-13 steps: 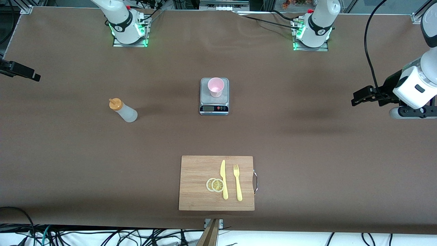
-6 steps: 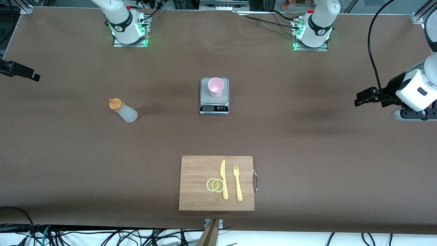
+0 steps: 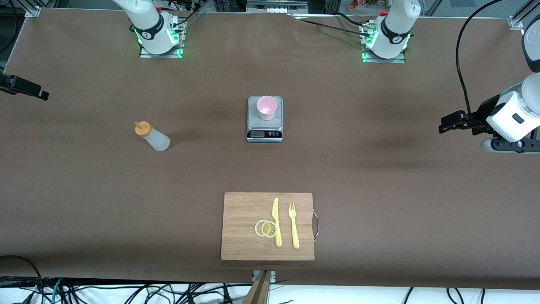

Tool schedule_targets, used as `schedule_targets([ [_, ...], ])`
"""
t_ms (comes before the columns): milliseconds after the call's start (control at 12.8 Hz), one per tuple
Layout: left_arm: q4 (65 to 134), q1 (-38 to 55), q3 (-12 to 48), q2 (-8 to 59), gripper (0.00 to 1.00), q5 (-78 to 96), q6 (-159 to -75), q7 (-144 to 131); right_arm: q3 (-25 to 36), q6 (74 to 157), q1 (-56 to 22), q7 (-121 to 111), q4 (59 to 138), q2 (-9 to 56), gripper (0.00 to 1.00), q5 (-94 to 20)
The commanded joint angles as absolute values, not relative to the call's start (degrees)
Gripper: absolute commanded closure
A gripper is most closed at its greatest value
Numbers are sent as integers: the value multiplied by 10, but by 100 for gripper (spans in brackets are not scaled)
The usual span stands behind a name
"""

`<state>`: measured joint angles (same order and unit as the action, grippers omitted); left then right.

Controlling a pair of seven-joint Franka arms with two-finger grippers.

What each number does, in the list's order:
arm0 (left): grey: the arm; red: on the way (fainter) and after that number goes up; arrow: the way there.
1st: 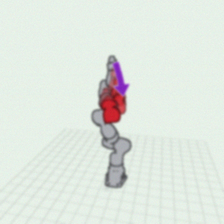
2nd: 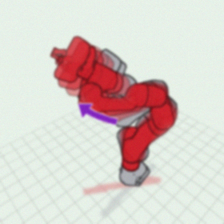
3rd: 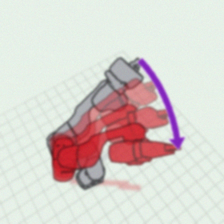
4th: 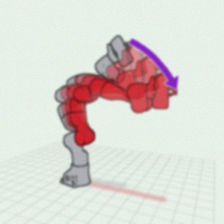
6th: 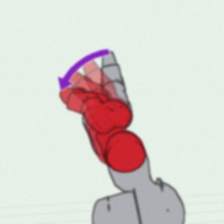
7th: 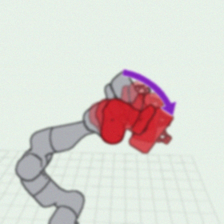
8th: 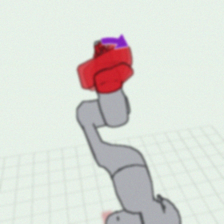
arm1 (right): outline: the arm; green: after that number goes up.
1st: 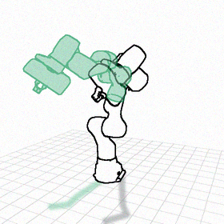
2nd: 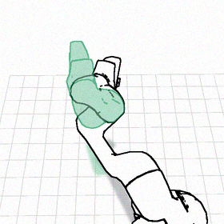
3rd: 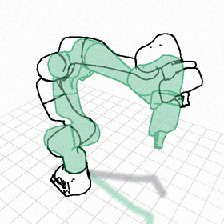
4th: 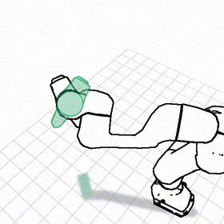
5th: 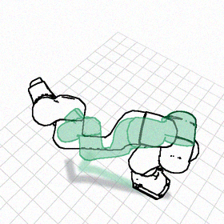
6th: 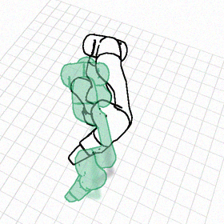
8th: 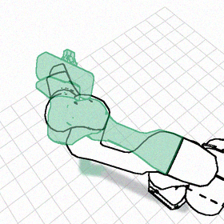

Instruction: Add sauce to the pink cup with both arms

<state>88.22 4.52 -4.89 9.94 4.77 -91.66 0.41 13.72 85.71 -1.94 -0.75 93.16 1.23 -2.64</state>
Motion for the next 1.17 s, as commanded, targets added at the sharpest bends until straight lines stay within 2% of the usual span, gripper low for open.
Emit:
schedule_targets([
  [0,874,45,-47,101,0,36,-908,17,138,847,-13,-15,926,15,0,-36],
  [1092,874,45,-46,103,0,38,-909,17,158,846,-9,-15,925,22,0,-56],
])
